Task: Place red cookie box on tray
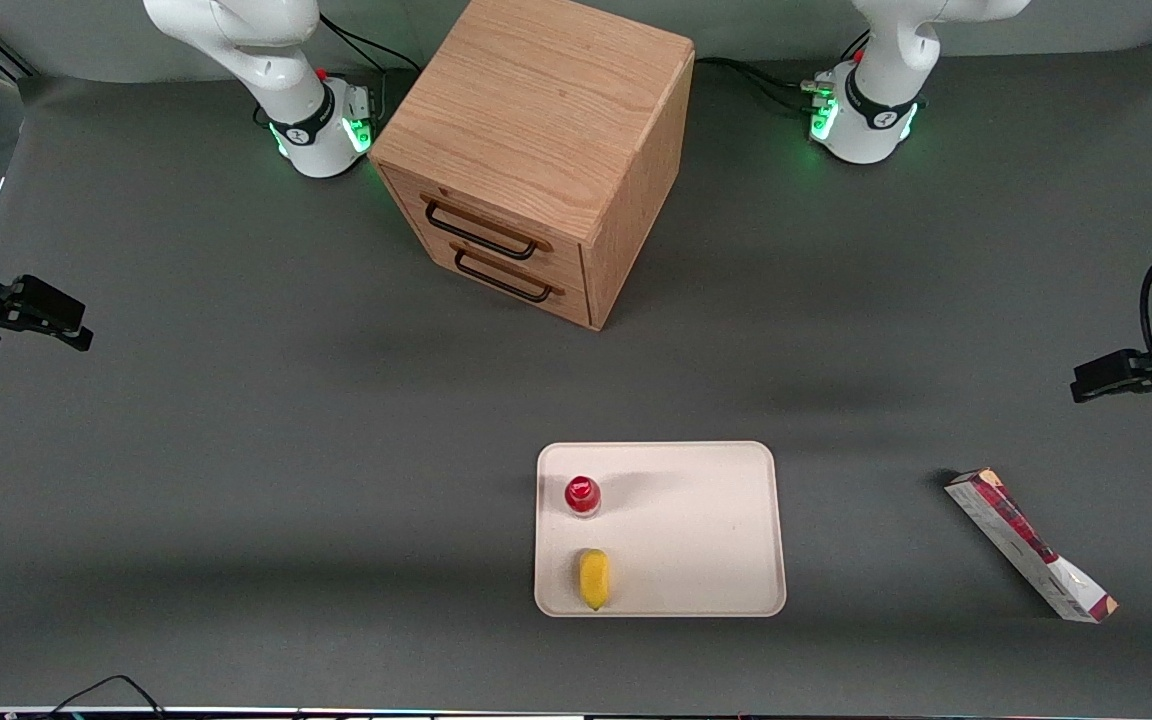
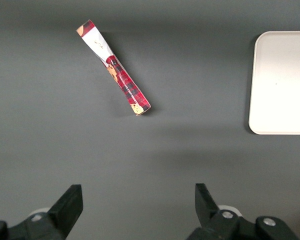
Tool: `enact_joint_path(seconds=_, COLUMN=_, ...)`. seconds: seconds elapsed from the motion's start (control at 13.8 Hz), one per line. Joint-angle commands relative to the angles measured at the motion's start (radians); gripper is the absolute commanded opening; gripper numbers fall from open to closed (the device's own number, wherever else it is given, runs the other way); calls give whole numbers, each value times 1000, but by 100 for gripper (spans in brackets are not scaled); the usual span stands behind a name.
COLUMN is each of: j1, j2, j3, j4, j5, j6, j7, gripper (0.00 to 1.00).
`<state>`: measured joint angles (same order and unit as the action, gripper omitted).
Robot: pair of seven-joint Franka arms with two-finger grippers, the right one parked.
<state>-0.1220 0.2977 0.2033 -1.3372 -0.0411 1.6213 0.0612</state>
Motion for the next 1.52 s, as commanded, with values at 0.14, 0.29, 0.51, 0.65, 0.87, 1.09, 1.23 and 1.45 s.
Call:
enact_joint_path(seconds=0.14, j1=-18, j2=-48, j3=-1, j4=-39, j5=14, j6=-8, j7=-6, gripper=100)
enact_joint_path(seconds=0.29, j1=-11, j2=-25, j3=1, j4=-33, j5=1, j6=28, j7=-1, gripper=100)
enact_joint_path(seconds=0.51, j1=30, j2=69, j3=7, j4=-20, j5=-12, j6=159, j7=-7, gripper=100)
enact_joint_path(seconds=0.65, j1=56, j2=136, j3=7, j4=-19, j5=-52, j6=239, j7=-24, gripper=100)
enact_joint_path(seconds=0.87, j1=85, j2=254, j3=8, j4=-7, j5=-80, j6=368, j7=-145, gripper=100)
enact_joint_path(seconds=1.09, j1=96, j2=386, j3=8, j4=3, j5=-82, j6=512, j7=-265, gripper=100)
enact_joint_path(seconds=1.23, j1=96, j2=447, j3=7, j4=0, j5=-83, j6=598, j7=-314, gripper=100)
enact_joint_path(seconds=1.45, j1=93, j2=541, j3=7, j4=-2, j5=-86, j6=739, j7=-343, gripper=100)
